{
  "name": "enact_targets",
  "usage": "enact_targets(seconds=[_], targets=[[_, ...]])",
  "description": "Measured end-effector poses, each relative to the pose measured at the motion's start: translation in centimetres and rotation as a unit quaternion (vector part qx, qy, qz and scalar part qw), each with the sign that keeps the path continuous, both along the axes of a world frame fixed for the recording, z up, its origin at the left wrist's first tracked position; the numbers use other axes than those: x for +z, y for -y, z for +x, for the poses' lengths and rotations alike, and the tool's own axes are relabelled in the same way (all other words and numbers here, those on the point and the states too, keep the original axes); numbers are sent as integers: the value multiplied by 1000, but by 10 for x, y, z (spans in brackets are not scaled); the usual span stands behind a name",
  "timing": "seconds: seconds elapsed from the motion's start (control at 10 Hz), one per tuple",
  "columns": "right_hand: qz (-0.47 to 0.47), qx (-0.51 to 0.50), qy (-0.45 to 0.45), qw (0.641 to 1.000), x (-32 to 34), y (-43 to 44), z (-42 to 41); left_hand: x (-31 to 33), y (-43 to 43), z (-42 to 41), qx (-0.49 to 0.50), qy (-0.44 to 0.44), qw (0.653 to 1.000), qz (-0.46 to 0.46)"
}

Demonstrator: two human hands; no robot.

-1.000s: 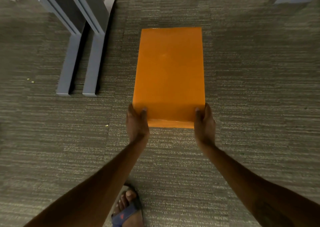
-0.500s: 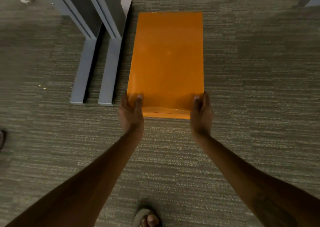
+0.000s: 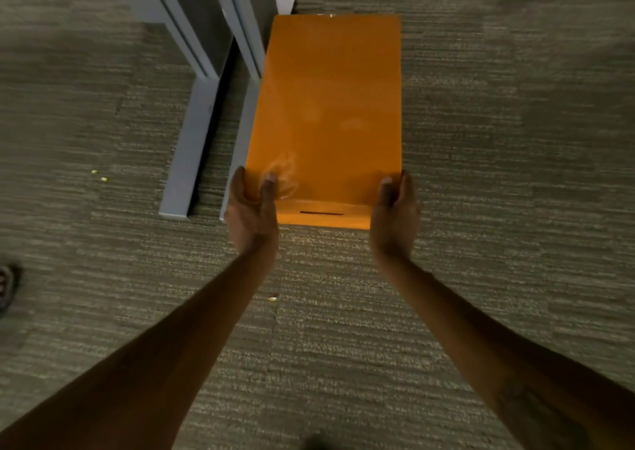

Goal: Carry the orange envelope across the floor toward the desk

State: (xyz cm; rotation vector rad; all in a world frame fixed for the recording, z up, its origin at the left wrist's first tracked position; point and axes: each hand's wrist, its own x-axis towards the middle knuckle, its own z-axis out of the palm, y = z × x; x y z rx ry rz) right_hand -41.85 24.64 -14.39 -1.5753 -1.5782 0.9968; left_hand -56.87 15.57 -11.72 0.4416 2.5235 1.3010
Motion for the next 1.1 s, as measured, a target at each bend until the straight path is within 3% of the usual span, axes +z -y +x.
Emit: enact_targets(seconds=[0.3,0.6,0.9,1.1], targets=[[-27,18,11,999,-4,3,-12,-3,4,-12,-34,-15,999,-13],[-65,93,-31,993,13,6,12,0,19,32,-133,-154,954,-219],[-21,189,82,978,23,33,79,8,57,93,-200,-182,922,-277],[15,239,122,963,54,55,132,33,62,155,-222,-205,921,-244]])
